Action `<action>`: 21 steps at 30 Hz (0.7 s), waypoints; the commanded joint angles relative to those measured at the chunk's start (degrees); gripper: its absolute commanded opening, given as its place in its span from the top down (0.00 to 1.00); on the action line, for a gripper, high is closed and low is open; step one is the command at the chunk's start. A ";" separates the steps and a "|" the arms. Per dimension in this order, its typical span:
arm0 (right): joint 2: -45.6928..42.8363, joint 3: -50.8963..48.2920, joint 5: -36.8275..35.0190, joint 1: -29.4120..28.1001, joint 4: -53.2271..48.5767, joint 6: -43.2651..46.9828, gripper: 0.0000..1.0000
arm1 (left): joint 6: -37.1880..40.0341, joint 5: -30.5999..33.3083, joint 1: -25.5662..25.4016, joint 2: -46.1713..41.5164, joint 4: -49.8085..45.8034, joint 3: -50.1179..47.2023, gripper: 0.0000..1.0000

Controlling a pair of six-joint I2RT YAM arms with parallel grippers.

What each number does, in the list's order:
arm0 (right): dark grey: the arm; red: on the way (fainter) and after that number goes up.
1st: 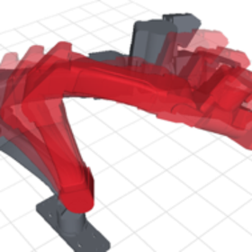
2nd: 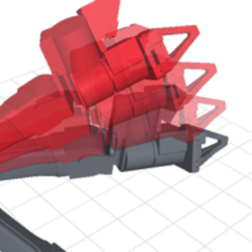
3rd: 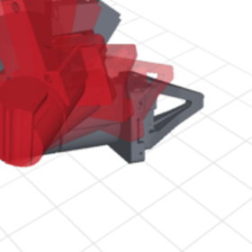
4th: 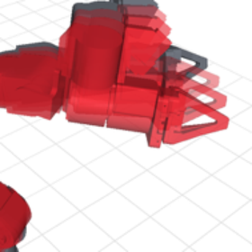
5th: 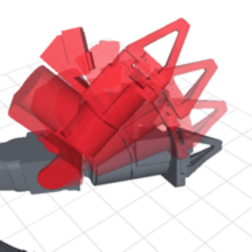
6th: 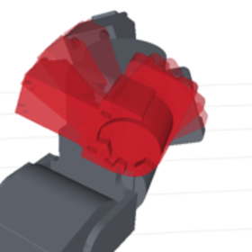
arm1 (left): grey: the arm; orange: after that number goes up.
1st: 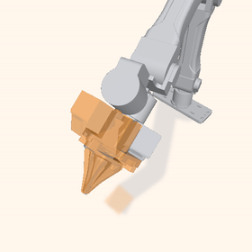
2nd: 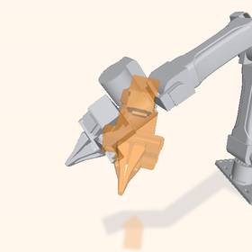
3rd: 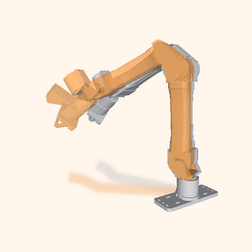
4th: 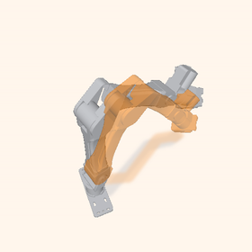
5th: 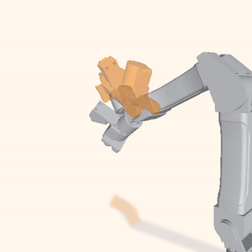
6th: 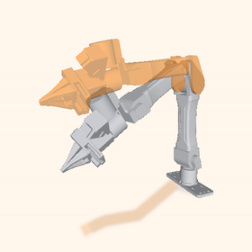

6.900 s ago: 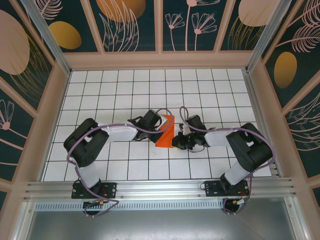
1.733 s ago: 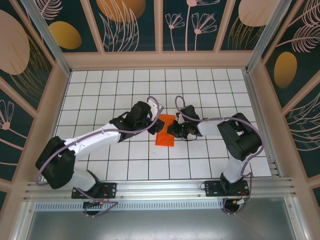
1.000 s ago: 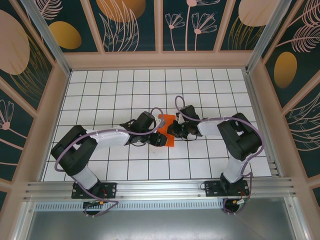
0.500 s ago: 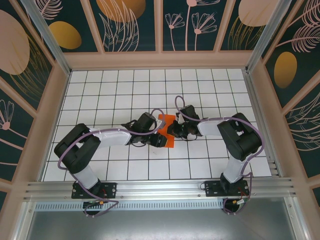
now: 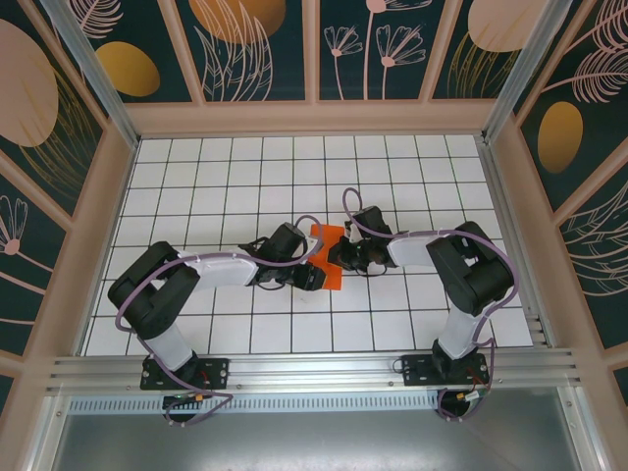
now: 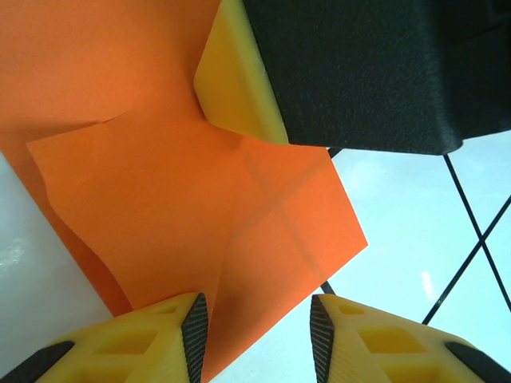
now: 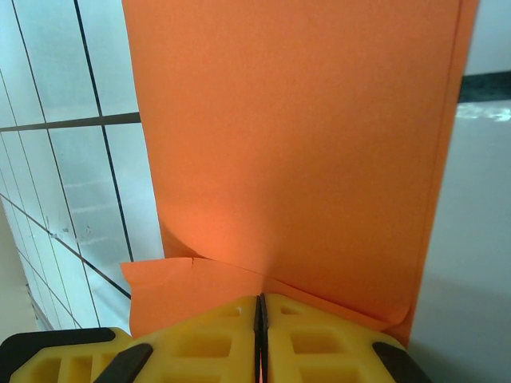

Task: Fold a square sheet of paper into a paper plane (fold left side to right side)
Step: Fold the triangle a second time at the center of the table.

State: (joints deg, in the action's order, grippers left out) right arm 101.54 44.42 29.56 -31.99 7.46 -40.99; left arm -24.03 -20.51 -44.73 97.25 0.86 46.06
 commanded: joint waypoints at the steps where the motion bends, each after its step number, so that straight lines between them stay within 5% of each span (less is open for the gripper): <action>1: 0.60 0.31 -1.10 -0.28 -3.58 0.94 0.88 | 1.16 0.65 0.18 2.39 -1.25 -0.95 0.59; 21: -6.80 -2.15 1.86 -2.62 -1.84 -0.70 0.91 | 1.25 1.09 0.16 4.09 -1.28 -1.86 0.60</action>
State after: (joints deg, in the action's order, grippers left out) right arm 93.91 43.31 30.00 -33.01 5.30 -40.91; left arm -23.83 -20.75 -44.66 99.18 2.42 45.84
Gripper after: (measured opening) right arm 0.098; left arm 0.399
